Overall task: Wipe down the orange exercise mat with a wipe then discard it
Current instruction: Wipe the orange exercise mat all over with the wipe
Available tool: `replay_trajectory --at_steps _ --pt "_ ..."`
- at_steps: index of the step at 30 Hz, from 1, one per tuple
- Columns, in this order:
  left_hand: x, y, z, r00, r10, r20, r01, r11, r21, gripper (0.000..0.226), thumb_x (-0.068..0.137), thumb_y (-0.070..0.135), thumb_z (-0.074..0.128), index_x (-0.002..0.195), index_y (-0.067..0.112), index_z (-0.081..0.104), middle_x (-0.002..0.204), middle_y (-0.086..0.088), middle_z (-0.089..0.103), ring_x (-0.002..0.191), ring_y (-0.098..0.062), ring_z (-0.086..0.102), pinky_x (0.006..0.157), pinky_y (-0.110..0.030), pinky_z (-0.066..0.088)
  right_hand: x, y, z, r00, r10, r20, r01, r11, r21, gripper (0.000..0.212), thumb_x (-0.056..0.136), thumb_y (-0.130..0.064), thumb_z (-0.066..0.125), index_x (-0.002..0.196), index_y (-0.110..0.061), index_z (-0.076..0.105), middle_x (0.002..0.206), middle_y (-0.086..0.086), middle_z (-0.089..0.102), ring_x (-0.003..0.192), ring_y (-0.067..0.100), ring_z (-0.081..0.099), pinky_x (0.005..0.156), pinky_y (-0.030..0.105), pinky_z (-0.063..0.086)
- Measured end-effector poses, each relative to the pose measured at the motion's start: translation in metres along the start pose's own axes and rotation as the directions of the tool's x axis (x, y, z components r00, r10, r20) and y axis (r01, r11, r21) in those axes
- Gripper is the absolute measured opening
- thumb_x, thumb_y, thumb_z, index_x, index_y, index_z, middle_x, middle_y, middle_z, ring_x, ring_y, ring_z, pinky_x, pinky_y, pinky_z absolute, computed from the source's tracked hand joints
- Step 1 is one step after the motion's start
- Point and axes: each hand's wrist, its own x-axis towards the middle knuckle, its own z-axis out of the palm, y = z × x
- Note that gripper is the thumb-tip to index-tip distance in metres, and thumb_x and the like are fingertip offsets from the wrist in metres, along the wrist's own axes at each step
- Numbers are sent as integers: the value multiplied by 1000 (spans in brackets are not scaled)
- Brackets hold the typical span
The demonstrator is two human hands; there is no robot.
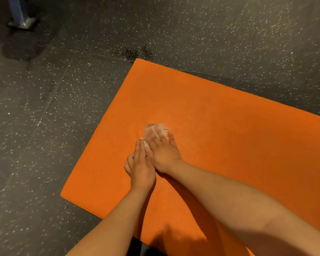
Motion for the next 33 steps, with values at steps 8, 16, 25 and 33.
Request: replay_trajectory --at_steps 8,16,25,33 --pt "-13 -9 4 997 71 32 -72 996 57 59 106 19 35 160 21 13 167 10 0 147 -14 13 120 -39 10 6 39 -14 974 223 -21 -223 975 14 61 107 -51 9 161 -31 -11 166 -9 -24 151 14 -28 116 56 -23" --pt "-45 -12 -3 983 118 142 -112 992 -50 57 106 13 33 159 12 14 167 -1 6 154 -12 1 125 -32 -3 -92 -6 24 996 46 82 -51 997 59 60 108 -47 14 161 -32 -12 165 -13 -25 150 11 -29 121 56 -16" --pt "-111 28 -33 928 -88 362 244 877 -415 52 106 39 43 153 19 38 153 -4 46 139 -24 45 115 -40 36 -157 -9 2 984 165 72 -179 848 498 64 109 -35 38 163 -25 5 169 -5 -7 156 16 -4 127 40 5" --pt "-142 45 -52 913 -217 346 408 515 -754 30 83 36 67 110 23 68 103 -6 76 93 -27 73 88 -57 57 -203 -34 -21 999 41 -20 -21 802 597 68 103 -20 51 162 -27 17 170 -3 9 157 16 3 126 35 13"
